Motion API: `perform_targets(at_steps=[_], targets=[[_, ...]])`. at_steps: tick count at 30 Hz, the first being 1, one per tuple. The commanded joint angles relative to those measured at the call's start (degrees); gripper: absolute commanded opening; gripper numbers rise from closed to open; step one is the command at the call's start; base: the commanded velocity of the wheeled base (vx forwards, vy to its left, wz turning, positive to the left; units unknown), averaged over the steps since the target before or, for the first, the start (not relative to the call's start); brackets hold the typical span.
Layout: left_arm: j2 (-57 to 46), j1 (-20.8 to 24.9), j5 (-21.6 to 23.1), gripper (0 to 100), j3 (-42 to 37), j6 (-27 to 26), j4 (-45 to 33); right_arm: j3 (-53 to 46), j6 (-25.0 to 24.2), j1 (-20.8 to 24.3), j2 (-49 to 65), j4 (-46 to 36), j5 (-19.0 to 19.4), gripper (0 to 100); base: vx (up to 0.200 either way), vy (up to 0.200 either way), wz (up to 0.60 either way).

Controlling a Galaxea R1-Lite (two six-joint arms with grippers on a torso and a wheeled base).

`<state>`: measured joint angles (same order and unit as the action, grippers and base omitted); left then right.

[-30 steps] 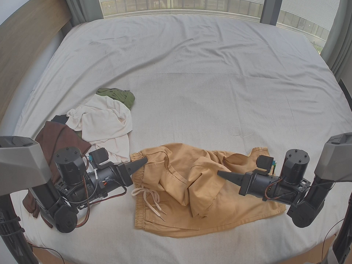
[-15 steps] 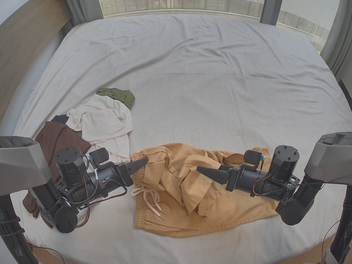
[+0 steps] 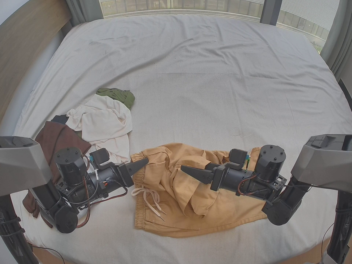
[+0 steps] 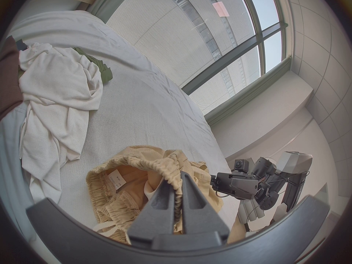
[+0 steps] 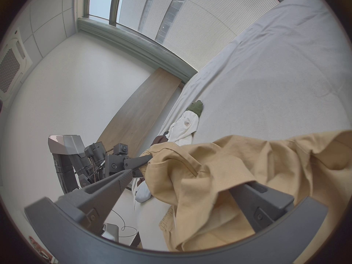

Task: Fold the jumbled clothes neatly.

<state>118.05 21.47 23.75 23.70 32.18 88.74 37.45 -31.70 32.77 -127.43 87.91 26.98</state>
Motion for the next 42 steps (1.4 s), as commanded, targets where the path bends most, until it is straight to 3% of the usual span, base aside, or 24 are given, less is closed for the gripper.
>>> perform_targets(at_steps=[1,19,20,37,42], targets=[[0.0,0.0,0.0,0,-0.1,0.0,0.0,3.6,0.1,1.0,-2.6,-0.2,0.0,100,0.000,0.000,0.00],[-0.1,0.0,0.0,0,0.1,0.1,0.0,7.9,2.5,2.0,-6.3,-3.7,-0.6,100,0.000,0.000,0.00],[-0.1,0.0,0.0,0,0.1,0.1,0.0,7.9,2.5,1.9,-6.3,-3.7,-0.6,0,0.000,0.000,0.00],[0.1,-0.1,0.0,0,0.2,0.1,0.0,7.2,2.6,2.1,-5.9,-0.7,-2.4,0,0.000,0.000,0.00],[-0.6,-0.4,0.0,0,0.6,0.1,0.0,3.8,2.7,1.3,1.9,0.2,-2.5,0,0.000,0.000,0.00]])
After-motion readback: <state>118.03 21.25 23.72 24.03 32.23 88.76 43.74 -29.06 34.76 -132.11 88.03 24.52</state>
